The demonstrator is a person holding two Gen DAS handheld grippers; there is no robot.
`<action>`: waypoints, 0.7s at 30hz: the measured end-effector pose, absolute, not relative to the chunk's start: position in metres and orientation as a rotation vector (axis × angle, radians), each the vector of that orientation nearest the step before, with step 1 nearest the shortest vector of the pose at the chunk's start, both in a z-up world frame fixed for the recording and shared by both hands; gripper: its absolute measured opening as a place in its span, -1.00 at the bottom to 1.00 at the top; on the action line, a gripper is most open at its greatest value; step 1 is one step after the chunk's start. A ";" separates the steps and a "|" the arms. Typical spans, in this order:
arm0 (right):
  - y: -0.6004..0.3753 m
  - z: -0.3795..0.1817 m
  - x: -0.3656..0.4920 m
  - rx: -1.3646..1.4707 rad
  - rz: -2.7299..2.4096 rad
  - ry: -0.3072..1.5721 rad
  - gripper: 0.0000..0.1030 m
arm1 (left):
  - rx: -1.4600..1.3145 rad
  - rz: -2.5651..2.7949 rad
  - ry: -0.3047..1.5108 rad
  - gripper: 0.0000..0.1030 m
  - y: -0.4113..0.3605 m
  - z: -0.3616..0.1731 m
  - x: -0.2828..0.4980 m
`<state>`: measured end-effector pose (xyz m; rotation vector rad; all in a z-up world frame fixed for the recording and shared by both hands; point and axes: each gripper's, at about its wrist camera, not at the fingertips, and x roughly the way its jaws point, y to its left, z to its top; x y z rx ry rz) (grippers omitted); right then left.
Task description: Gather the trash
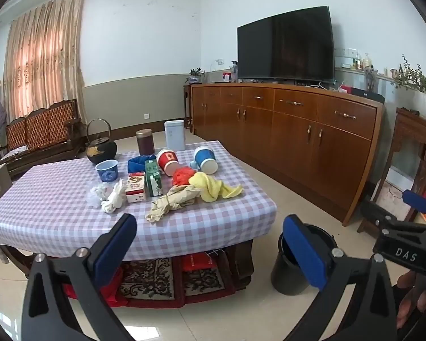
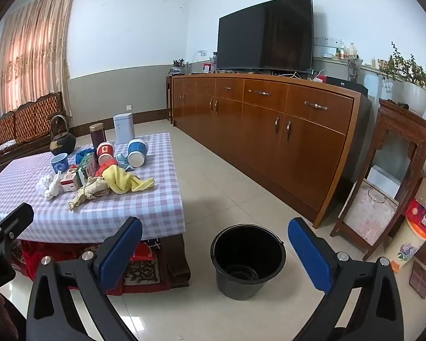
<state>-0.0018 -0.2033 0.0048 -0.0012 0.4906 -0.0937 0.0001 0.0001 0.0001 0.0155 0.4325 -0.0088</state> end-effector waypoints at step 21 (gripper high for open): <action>-0.205 0.007 -0.005 -0.006 -0.094 0.482 1.00 | -0.008 -0.020 0.437 1.00 0.000 0.002 -0.002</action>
